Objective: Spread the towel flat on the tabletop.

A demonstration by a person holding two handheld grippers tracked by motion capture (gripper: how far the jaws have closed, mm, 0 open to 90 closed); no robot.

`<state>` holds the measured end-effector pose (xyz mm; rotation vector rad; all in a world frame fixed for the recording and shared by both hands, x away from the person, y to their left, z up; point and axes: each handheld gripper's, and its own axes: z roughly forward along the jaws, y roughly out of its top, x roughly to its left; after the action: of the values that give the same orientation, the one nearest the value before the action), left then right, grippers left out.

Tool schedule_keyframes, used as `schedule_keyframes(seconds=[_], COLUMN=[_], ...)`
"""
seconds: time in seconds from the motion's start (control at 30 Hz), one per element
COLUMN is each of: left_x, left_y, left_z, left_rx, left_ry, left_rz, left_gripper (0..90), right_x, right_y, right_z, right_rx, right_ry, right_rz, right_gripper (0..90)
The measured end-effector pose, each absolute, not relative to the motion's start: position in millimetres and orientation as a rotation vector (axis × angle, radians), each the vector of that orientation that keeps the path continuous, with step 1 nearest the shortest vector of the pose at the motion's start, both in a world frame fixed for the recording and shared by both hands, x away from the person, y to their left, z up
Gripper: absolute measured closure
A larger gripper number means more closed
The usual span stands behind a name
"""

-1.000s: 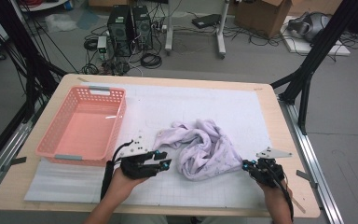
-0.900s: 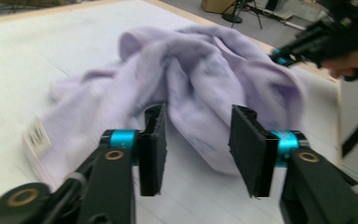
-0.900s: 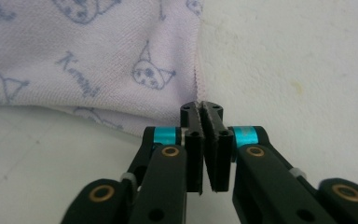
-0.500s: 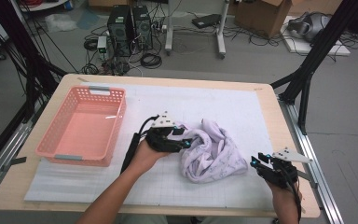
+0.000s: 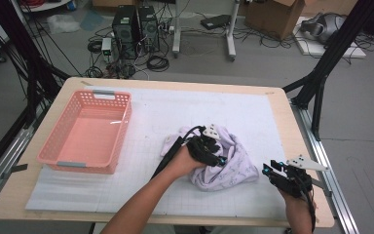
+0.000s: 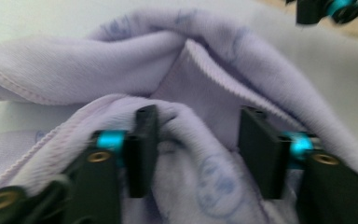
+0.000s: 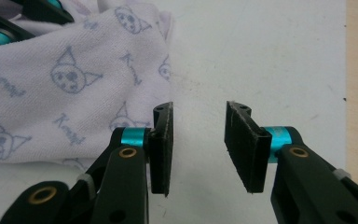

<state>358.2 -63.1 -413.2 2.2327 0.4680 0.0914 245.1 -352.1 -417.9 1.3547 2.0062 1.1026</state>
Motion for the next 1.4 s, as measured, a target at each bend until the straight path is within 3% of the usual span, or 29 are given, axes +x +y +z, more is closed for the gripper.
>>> schedule_keyframes(seconds=[0.13,0.3,0.63,0.97,1.07,1.2,1.4], left_x=[361,359,346,324,322,320,324], left_y=[-53,-24,54,96,100,89,45], left_z=[-410,-403,-398,-405,-402,-386,-365], left_rx=[2.226,2.136,2.051,2.028,2.018,1.990,1.979], left_ry=[0.469,0.564,0.684,0.749,0.765,0.715,0.590], left_rz=[0.108,0.185,0.271,0.264,0.262,0.295,0.254], left_gripper=[80.6,84.0,84.0,83.0,80.1,60.7,59.9], right_x=[246,247,248,247,247,248,249], right_y=[-351,-351,-349,-351,-351,-350,-348], right_z=[-419,-419,-419,-420,-419,-420,-419], right_rx=[1.351,1.357,1.361,1.368,1.367,1.364,1.354], right_ry=[2.015,2.012,2.012,2.006,2.004,2.005,2.009], right_rz=[1.101,1.108,1.106,1.102,1.100,1.102,1.104], right_gripper=[61.8,62.0,62.3,62.3,62.3,62.3,62.2])
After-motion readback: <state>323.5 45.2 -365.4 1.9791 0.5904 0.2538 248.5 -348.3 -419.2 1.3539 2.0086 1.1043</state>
